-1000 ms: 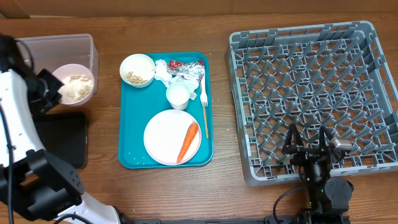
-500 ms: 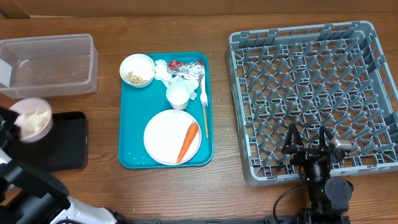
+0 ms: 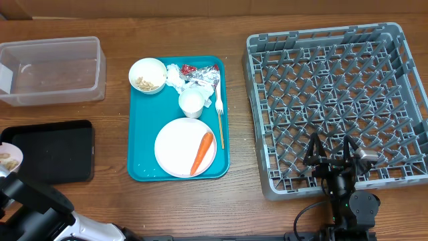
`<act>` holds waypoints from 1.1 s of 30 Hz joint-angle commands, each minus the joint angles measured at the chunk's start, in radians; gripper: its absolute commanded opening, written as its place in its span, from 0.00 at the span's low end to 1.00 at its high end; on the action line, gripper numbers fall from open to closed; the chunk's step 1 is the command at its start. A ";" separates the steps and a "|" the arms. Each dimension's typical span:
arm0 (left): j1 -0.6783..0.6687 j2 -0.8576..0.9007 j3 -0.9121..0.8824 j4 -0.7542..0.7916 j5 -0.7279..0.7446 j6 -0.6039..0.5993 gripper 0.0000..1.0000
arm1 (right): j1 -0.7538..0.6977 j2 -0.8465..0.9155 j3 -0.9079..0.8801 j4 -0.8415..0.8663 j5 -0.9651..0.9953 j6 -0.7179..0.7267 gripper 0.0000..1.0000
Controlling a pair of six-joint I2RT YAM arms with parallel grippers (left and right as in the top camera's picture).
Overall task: Sort waste into correct bins and load items into the dishwasher rack
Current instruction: 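Lift the bowl with the left gripper and carry it left over the black tray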
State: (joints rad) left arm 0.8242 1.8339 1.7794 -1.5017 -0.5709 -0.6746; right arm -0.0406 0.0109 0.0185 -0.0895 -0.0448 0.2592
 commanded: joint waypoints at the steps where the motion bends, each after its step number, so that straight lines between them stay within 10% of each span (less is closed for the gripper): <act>1: -0.006 0.010 0.020 -0.002 -0.136 -0.056 0.04 | -0.006 -0.008 -0.010 0.008 -0.001 0.003 1.00; 33: -0.132 0.206 0.008 0.006 -0.380 -0.093 0.04 | -0.006 -0.008 -0.010 0.008 -0.001 0.003 1.00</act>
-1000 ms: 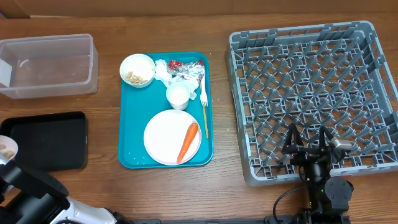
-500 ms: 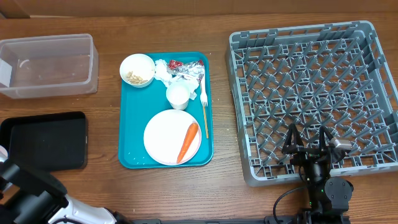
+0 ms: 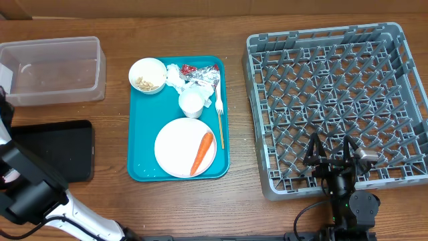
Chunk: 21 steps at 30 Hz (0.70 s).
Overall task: Sort waste into correct bins and load items into the dishwasher rack
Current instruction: 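Lift the bowl with the left gripper and carry it left over the black tray, then tilt the held bowl with the left gripper to dump food onto the black tray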
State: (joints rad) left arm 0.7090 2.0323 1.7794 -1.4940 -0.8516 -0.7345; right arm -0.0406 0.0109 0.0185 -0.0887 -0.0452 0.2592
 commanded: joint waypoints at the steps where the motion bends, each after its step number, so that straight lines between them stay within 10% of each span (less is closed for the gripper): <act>1: -0.020 0.008 0.008 -0.002 -0.109 -0.033 0.04 | -0.006 -0.008 -0.010 0.008 0.000 0.003 1.00; 21: -0.042 0.008 0.008 -0.039 -0.187 -0.052 0.04 | -0.006 -0.008 -0.010 0.008 0.000 0.003 1.00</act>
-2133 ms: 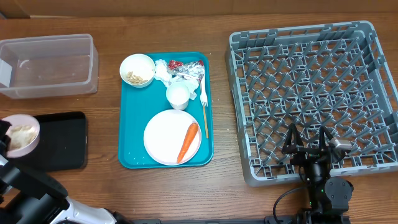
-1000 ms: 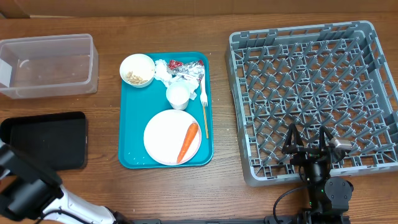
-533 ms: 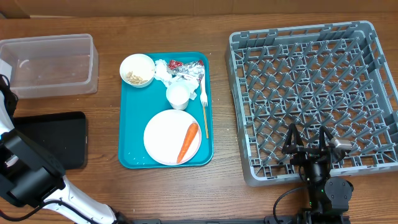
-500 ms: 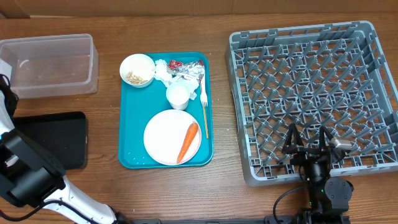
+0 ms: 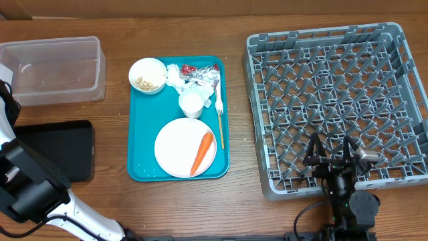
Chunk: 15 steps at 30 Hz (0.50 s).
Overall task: Sort waste into correct bins and load items into the dishwasher rack
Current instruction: 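Tilt the held bowl with the left gripper to dump food onto the black tray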
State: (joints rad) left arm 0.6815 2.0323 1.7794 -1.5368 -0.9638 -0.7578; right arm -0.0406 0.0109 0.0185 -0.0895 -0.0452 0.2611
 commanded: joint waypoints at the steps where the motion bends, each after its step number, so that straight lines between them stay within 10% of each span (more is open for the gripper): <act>1: -0.019 0.008 0.008 0.005 -0.088 -0.026 0.04 | -0.006 -0.008 -0.010 0.008 0.000 0.002 1.00; 15: -0.035 0.008 0.008 0.072 -0.177 0.078 0.04 | -0.006 -0.008 -0.010 0.008 0.000 0.002 1.00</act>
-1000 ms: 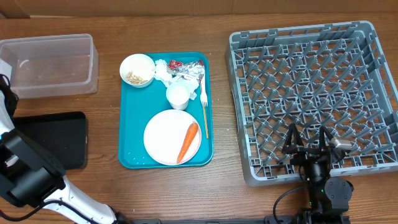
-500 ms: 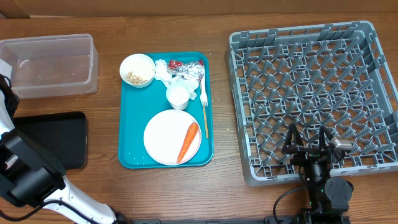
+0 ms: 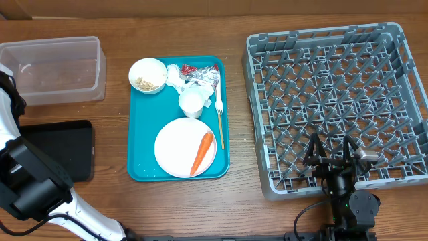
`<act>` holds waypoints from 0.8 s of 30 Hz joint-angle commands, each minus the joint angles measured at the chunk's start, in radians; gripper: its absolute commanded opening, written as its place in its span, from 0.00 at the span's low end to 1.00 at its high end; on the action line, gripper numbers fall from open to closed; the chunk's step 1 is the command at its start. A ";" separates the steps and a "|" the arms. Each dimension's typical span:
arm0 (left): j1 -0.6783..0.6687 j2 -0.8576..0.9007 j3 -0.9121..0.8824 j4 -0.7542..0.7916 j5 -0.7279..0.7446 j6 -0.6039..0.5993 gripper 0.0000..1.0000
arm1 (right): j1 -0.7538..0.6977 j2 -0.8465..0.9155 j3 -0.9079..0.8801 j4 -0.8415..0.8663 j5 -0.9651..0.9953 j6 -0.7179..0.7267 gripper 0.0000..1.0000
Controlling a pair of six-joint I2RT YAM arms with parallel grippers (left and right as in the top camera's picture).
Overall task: Sort waste into correct bins and load items into the dishwasher rack
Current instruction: 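Tilt the held bowl with the left gripper to dump food onto the black tray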
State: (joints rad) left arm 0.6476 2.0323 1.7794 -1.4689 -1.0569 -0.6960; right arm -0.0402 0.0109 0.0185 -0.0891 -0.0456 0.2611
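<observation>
On the teal tray (image 3: pixel 140 134) lie a white bowl of nuts (image 3: pixel 147 74), crumpled wrappers (image 3: pixel 194 73), a white cup (image 3: pixel 192 103), a fork (image 3: pixel 219 114) and a white plate (image 3: pixel 175 148) with a carrot (image 3: pixel 201 152) on it. The grey dishwasher rack (image 3: pixel 401 100) stands at the right. My right gripper (image 3: pixel 332 152) is open over the rack's front edge, holding nothing. My left arm (image 3: pixel 20 181) reaches up the left edge; its gripper (image 3: pixel 5 79) is by the near left corner of the clear bin (image 3: pixel 53 47), its fingers hidden.
A black bin (image 3: pixel 53 150) sits at the left, below the clear bin and beside my left arm. The tray lies between the bins and the rack.
My left gripper has moved a little farther up the left edge, nearer the clear bin's corner. The right arm and everything on the tray stand as before.
My left gripper was at the left end of the black bin with a small white bowl of scraps in it. Then the arm stood higher along the left edge and the bowl no longer showed. Now it is by the clear bin. The right arm stayed still.
</observation>
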 commanded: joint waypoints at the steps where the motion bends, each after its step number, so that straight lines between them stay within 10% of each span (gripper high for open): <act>1: -0.001 0.008 0.008 0.004 -0.089 0.016 0.04 | -0.006 -0.008 -0.010 0.008 0.000 0.002 1.00; 24: -0.055 0.132 0.007 0.004 -0.152 0.039 0.04 | -0.006 -0.008 -0.010 0.008 0.000 0.002 1.00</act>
State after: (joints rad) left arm 0.6136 2.1075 1.7794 -1.4654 -1.1564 -0.6697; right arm -0.0402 0.0109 0.0185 -0.0891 -0.0452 0.2611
